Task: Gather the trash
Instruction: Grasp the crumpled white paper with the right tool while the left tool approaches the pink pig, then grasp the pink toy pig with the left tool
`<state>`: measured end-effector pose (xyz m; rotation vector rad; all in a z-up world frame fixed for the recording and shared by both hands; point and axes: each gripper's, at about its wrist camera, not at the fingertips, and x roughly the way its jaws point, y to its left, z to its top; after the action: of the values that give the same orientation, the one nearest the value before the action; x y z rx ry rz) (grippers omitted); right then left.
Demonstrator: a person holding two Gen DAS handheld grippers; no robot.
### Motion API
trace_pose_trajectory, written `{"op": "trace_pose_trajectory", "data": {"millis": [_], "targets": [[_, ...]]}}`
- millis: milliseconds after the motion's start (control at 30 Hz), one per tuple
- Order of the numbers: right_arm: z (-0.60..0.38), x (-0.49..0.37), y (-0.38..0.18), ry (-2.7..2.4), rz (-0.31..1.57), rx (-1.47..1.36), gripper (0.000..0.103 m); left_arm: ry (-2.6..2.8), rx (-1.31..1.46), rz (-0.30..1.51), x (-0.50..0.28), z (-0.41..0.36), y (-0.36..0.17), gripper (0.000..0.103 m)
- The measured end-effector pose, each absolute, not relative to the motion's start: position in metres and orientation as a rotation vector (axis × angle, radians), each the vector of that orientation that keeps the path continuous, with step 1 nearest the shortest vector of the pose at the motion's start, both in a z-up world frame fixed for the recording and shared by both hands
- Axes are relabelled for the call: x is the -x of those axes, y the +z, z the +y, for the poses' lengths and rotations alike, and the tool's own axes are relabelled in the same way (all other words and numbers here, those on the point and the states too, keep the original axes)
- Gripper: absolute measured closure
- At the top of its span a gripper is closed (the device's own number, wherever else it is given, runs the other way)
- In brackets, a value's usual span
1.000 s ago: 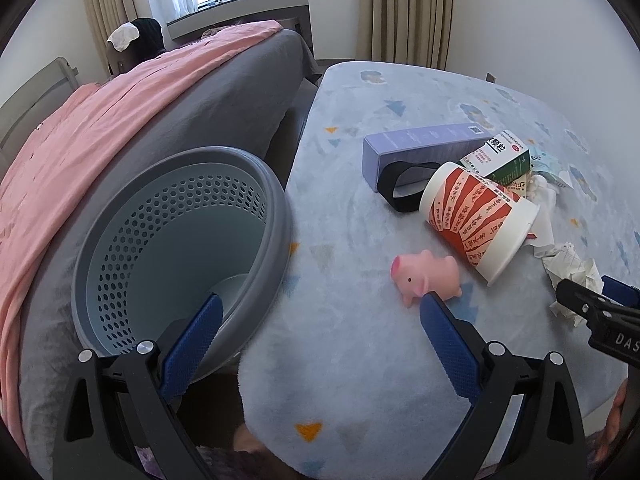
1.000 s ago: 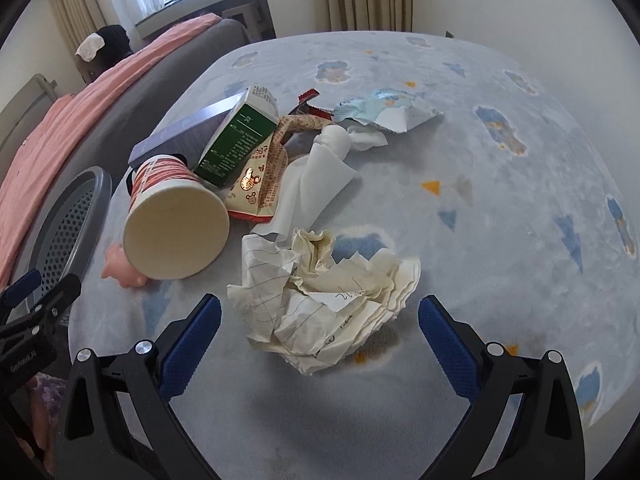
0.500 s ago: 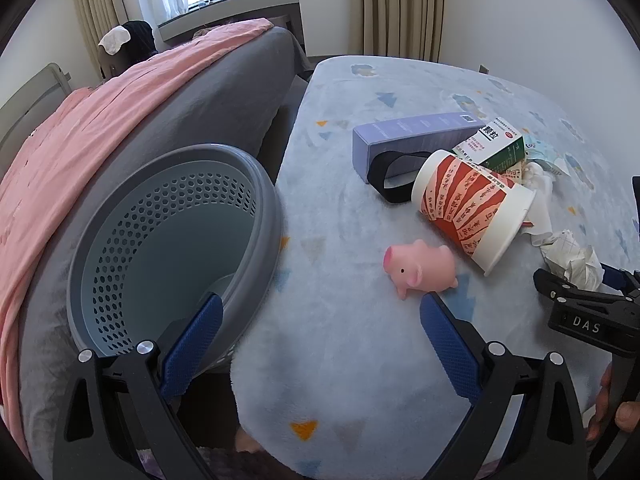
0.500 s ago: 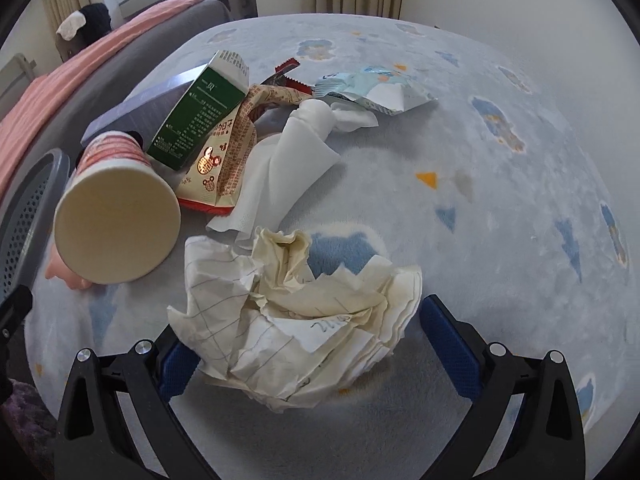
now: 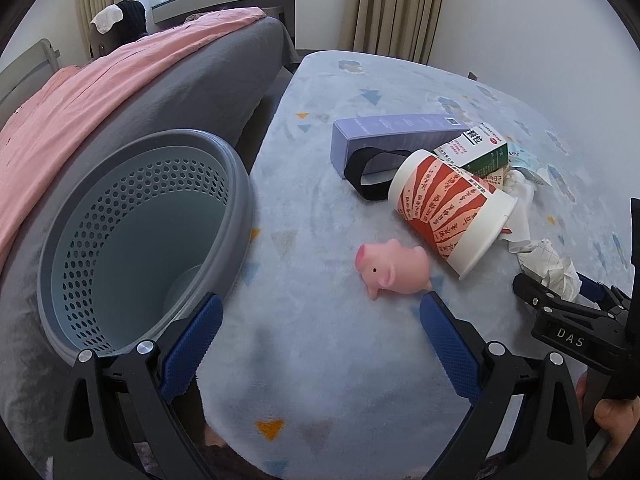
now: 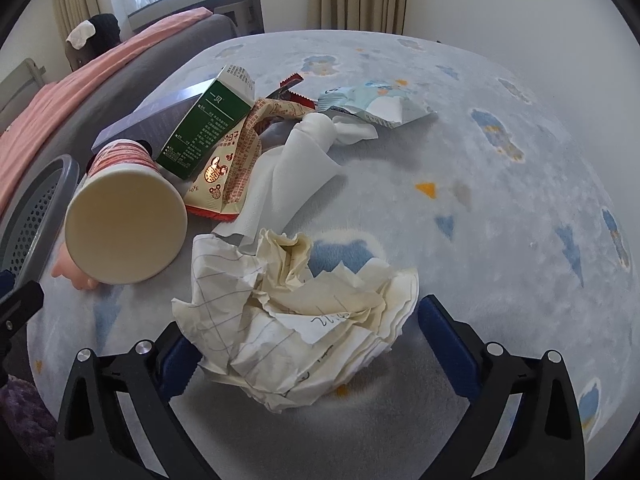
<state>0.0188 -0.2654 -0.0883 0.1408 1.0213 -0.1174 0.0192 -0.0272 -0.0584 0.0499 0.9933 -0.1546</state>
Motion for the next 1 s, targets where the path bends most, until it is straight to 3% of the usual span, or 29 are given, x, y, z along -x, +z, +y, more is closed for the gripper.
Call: {"op": "trace_pose_trajectory", "data": {"millis": [200, 1000], "targets": [[-0.259, -0.016, -0.081, -0.066, 1.024, -0.132, 0.039, -0.151, -0.098, 0.99, -0.018, -0.038, -0.061, 0.008], [-0.284, 0.0, -0.05, -0.033, 0.943, -0.245, 0.04, -0.154, -0.055, 1.01, -0.051, -0.067, -0.09, 0.009]]}}
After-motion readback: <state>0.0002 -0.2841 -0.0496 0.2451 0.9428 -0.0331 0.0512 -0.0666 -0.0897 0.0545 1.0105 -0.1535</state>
